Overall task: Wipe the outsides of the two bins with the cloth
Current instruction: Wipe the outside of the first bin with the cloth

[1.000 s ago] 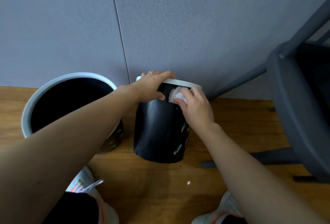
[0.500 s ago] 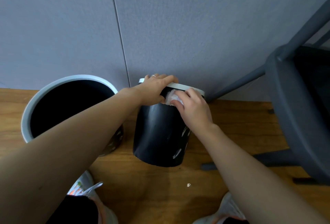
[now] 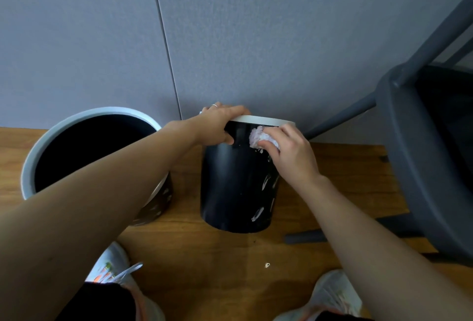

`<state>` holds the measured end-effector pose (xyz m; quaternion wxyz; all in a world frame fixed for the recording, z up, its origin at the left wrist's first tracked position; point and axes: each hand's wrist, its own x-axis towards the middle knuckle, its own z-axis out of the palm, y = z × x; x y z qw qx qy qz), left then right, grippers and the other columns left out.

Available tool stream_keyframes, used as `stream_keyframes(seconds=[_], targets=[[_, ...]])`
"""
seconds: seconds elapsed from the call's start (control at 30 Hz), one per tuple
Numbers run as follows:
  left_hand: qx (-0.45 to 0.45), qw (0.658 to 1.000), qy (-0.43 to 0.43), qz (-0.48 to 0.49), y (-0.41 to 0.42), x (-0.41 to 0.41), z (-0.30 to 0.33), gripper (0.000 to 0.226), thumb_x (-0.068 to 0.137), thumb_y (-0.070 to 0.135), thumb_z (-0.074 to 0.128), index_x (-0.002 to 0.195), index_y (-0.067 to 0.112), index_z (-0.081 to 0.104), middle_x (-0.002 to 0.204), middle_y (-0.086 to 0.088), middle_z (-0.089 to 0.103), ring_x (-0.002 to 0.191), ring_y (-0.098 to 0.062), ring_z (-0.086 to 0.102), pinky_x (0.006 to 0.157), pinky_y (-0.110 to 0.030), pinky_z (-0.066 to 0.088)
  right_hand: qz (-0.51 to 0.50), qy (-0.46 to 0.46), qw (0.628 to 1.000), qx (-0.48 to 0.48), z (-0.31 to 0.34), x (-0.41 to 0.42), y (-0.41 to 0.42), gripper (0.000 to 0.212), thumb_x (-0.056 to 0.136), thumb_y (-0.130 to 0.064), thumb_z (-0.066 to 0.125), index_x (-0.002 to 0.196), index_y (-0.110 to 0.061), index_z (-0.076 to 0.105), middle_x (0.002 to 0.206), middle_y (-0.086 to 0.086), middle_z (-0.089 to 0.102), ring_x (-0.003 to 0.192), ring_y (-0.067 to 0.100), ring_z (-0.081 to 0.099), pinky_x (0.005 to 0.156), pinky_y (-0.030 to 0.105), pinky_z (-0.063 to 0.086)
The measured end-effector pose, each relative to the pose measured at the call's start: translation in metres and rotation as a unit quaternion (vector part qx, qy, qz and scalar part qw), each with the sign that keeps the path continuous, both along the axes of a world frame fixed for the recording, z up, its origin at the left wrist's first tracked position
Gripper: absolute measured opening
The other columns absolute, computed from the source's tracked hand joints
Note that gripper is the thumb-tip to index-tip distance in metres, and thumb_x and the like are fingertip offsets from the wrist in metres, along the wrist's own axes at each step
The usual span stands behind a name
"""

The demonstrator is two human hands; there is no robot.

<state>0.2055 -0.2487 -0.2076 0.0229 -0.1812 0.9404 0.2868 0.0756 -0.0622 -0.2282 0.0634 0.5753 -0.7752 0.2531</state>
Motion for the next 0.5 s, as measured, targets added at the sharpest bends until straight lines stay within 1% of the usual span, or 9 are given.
stream_keyframes(seconds=[0.1,0.2,0.27,0.33,0.4,0.5], targets=[[-0.040,0.999,-0.014,-0.002,-0.003,-0.001,-0.002,0.062,0.078,0.017,0.073,0.131,0.030,0.043,0.122,0.002,0.052,0.115,-0.026,0.040,0.103,-0.052,0.030,0.010,-0.016,0.999,0.042,-0.009,0.006,0.008,0.025,0.094,-0.027,0.060,0.112,-0.009,0.065,0.097,0.009,0.055,0.090,0.023,0.053,0.070,0.038,0.051],[-0.059,0.998,-0.018,-0.003,-0.005,0.001,-0.003,0.063,0.079,0.017,0.072,0.133,0.028,0.041,0.121,-0.002,0.051,0.114,-0.028,0.041,0.103,-0.051,0.031,0.056,-0.016,0.994,0.091,-0.023,0.020,0.027,0.025,0.094,-0.027,0.061,0.114,-0.013,0.064,0.103,0.006,0.056,0.095,0.019,0.053,0.072,0.036,0.053],[-0.059,0.998,-0.009,-0.008,-0.006,0.002,-0.003,0.063,0.080,0.015,0.072,0.133,0.025,0.041,0.119,-0.005,0.051,0.113,-0.028,0.042,0.101,-0.047,0.033,0.101,-0.011,0.990,0.098,-0.029,0.026,0.037,0.023,0.091,-0.026,0.064,0.109,-0.011,0.067,0.099,0.007,0.059,0.092,0.021,0.056,0.069,0.036,0.055],[-0.055,0.998,-0.002,-0.008,-0.006,0.004,-0.004,0.062,0.081,0.014,0.072,0.134,0.023,0.041,0.119,-0.007,0.051,0.112,-0.029,0.042,0.100,-0.044,0.035,0.115,-0.003,0.989,0.096,-0.026,0.023,0.035,0.024,0.091,-0.027,0.063,0.108,-0.011,0.068,0.098,0.007,0.059,0.091,0.021,0.057,0.068,0.035,0.055],[-0.061,0.998,0.002,-0.013,-0.005,0.004,-0.004,0.062,0.081,0.013,0.072,0.134,0.021,0.041,0.119,-0.009,0.050,0.112,-0.029,0.042,0.099,-0.043,0.035,0.076,0.004,0.994,0.080,-0.018,0.015,0.024,0.024,0.093,-0.027,0.060,0.111,-0.012,0.066,0.100,0.008,0.056,0.092,0.021,0.054,0.068,0.037,0.053],[-0.087,0.996,0.006,-0.017,-0.004,0.003,-0.005,0.061,0.079,0.013,0.073,0.132,0.018,0.042,0.120,-0.009,0.050,0.113,-0.030,0.043,0.098,-0.044,0.037,-0.009,0.005,1.000,0.014,-0.004,0.001,0.001,0.022,0.092,-0.025,0.063,0.107,-0.009,0.067,0.096,0.012,0.056,0.090,0.030,0.054,0.069,0.041,0.050]])
